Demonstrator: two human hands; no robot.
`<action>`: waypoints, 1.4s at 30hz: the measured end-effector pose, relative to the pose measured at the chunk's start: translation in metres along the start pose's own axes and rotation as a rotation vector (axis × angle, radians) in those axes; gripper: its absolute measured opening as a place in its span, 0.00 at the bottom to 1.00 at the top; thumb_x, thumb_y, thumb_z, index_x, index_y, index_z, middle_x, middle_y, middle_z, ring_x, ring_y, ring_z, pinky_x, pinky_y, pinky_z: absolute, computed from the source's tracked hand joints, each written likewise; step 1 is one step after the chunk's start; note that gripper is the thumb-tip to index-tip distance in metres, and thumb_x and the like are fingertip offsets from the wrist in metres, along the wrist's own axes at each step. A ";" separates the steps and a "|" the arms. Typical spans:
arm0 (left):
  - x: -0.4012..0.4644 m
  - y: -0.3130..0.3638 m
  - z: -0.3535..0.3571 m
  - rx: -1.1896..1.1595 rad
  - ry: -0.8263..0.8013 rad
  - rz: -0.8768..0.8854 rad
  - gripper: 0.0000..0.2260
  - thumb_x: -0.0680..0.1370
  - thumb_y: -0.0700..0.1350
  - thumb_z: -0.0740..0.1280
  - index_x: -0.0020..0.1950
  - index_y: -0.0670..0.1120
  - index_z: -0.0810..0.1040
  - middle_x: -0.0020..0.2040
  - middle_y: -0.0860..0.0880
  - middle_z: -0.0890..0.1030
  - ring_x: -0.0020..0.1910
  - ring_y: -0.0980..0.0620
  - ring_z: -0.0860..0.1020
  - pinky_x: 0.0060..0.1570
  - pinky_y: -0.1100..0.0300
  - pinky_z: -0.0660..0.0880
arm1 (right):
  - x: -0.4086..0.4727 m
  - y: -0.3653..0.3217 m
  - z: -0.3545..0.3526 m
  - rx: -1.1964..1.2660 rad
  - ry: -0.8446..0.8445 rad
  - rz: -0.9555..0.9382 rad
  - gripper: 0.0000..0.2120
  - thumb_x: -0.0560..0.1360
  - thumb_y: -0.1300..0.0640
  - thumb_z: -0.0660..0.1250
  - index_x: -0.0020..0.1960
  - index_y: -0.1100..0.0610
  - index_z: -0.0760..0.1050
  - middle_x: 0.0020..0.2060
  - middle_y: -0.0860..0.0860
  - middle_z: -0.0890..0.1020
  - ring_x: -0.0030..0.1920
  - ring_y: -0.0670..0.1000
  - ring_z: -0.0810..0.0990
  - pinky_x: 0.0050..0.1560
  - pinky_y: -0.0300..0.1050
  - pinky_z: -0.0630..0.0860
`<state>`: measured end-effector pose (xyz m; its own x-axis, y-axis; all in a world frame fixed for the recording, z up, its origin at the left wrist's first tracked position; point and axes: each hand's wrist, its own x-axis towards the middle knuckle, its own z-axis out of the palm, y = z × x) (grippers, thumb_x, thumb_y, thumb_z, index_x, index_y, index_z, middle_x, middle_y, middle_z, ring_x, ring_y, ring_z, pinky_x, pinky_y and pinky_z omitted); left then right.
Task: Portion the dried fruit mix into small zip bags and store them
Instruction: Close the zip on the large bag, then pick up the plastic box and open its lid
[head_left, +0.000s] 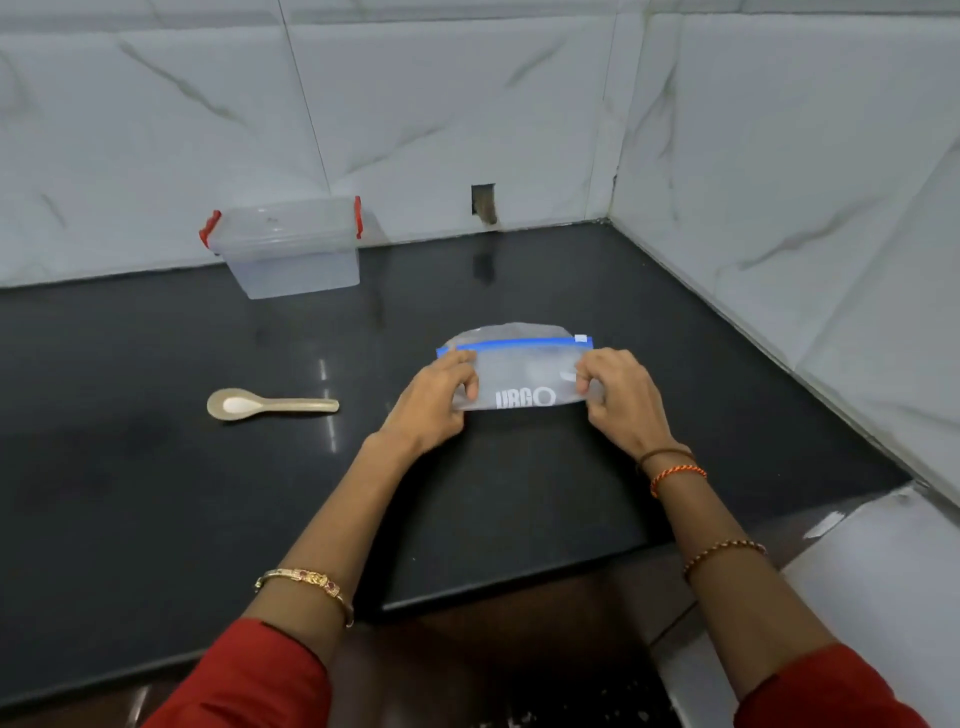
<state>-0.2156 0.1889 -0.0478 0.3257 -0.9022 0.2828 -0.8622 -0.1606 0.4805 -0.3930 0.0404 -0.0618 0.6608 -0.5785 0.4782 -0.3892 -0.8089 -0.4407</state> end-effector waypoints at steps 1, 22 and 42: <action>-0.002 0.002 -0.001 0.043 -0.040 -0.003 0.14 0.64 0.26 0.61 0.40 0.44 0.70 0.67 0.41 0.71 0.67 0.43 0.68 0.61 0.69 0.59 | 0.000 0.001 -0.002 -0.004 -0.025 0.019 0.13 0.62 0.76 0.59 0.38 0.60 0.74 0.45 0.55 0.80 0.49 0.56 0.74 0.50 0.53 0.72; 0.020 -0.028 -0.077 -0.603 0.611 -0.565 0.10 0.73 0.32 0.62 0.47 0.42 0.81 0.44 0.50 0.80 0.39 0.62 0.74 0.42 0.73 0.70 | 0.101 -0.129 0.019 1.116 0.017 0.492 0.08 0.75 0.63 0.64 0.39 0.53 0.75 0.37 0.48 0.79 0.38 0.43 0.77 0.39 0.33 0.76; 0.131 -0.269 -0.209 -0.646 0.807 -0.933 0.16 0.77 0.51 0.61 0.50 0.38 0.77 0.50 0.43 0.79 0.50 0.45 0.77 0.44 0.59 0.72 | 0.313 -0.215 0.190 1.194 0.130 0.969 0.15 0.71 0.57 0.71 0.31 0.59 0.69 0.30 0.52 0.73 0.37 0.53 0.73 0.41 0.44 0.72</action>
<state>0.1400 0.1977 0.0329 0.9967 -0.0528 -0.0617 0.0527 -0.1575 0.9861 0.0195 0.0538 0.0382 0.3831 -0.8708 -0.3080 0.1430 0.3853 -0.9116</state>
